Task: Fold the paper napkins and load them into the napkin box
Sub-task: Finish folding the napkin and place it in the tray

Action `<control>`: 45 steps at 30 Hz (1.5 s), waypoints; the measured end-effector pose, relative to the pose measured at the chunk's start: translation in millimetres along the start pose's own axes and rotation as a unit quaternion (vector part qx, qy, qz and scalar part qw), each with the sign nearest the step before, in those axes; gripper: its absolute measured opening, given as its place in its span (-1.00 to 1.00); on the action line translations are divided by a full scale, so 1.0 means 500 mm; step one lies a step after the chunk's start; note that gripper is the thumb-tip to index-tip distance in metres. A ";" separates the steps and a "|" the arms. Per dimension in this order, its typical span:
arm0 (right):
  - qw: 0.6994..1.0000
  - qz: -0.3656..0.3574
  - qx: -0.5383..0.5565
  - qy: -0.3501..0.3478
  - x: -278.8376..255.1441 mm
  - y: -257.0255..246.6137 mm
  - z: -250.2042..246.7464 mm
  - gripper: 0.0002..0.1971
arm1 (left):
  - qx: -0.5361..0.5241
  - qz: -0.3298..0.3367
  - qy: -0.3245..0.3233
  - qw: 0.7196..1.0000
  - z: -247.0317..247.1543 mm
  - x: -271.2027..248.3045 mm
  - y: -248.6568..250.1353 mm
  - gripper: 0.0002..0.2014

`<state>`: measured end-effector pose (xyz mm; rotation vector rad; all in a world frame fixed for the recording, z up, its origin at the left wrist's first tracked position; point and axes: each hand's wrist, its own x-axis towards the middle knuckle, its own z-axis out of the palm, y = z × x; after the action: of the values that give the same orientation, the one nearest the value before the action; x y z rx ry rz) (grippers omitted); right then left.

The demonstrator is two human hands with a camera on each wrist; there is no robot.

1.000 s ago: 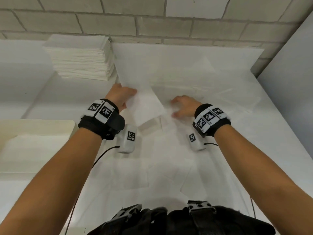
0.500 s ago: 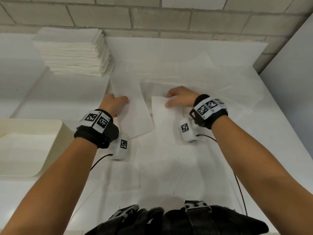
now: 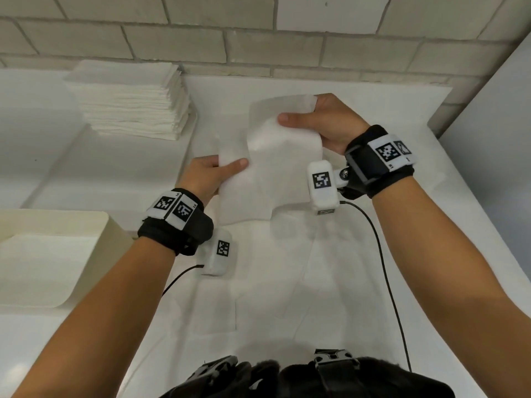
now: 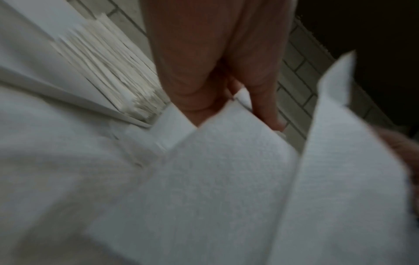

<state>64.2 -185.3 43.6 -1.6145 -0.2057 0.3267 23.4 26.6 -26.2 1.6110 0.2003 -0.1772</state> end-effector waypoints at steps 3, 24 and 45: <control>0.997 0.027 -0.054 0.038 0.008 0.011 0.008 -0.71 | -0.048 0.033 -0.044 0.997 0.023 -0.010 0.013 -0.92; 0.995 0.077 0.010 0.057 -0.025 0.033 -0.007 -0.80 | -0.054 0.044 -0.131 0.989 0.032 -0.031 0.015 -0.77; 0.990 -0.009 -0.124 0.073 -0.049 -0.005 -0.031 -0.78 | 0.166 0.044 -0.088 0.981 -0.053 0.002 0.085 -0.52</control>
<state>46.4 -207.8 49.1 -1.8730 -0.1533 0.1732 34.1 50.9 16.3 1.9199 -0.0396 -0.2956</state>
